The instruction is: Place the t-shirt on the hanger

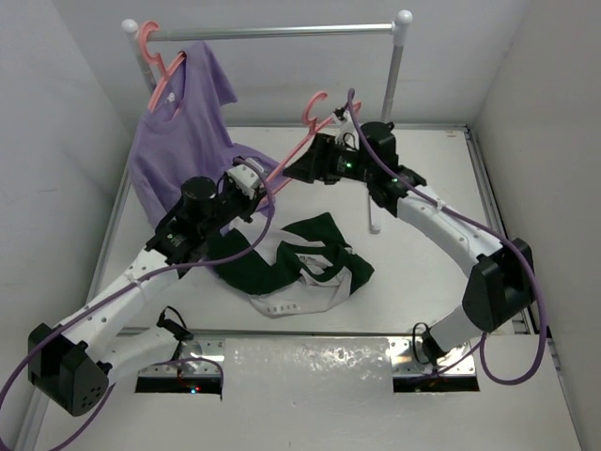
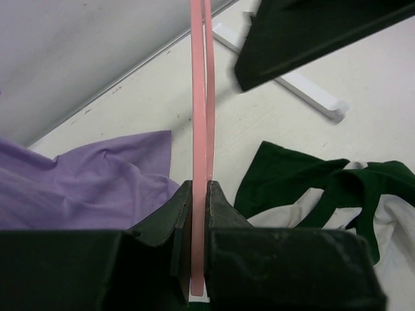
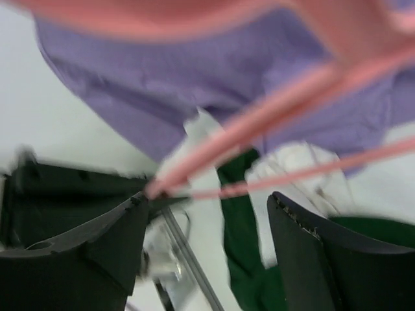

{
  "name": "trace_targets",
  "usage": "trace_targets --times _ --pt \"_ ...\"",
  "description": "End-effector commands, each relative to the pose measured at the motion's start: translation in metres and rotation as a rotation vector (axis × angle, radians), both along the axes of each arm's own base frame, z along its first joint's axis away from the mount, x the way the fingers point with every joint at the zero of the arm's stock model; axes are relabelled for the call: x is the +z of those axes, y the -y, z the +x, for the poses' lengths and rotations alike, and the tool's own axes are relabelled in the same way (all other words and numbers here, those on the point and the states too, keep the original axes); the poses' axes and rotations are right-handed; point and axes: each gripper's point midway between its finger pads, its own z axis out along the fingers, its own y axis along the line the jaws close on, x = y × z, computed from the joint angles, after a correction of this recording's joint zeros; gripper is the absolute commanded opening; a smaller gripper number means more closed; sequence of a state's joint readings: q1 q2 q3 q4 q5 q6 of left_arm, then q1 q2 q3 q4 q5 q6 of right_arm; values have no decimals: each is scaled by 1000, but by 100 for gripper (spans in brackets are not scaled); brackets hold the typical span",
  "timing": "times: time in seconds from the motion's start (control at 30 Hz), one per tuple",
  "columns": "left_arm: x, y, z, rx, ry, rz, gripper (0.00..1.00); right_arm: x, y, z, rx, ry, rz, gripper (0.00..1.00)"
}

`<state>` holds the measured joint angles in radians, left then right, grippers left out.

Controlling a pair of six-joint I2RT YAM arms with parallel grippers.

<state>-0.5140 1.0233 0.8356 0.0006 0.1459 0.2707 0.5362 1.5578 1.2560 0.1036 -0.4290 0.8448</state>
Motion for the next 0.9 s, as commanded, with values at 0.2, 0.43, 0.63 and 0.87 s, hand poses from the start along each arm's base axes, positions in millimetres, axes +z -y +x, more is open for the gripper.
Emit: trace_targets --times 0.2,0.43,0.63,0.87 --pt "14 -13 -8 -25 -10 -50 0 -31 67 -76 452 168 -378 75" --pt "18 12 -47 -329 24 20 0 15 148 -74 334 601 -841 85" --pt "17 25 -79 -508 -17 5 0 52 174 -83 311 783 -985 86" --pt "34 35 -105 -643 -26 -50 0 32 186 -90 422 711 -1075 86"
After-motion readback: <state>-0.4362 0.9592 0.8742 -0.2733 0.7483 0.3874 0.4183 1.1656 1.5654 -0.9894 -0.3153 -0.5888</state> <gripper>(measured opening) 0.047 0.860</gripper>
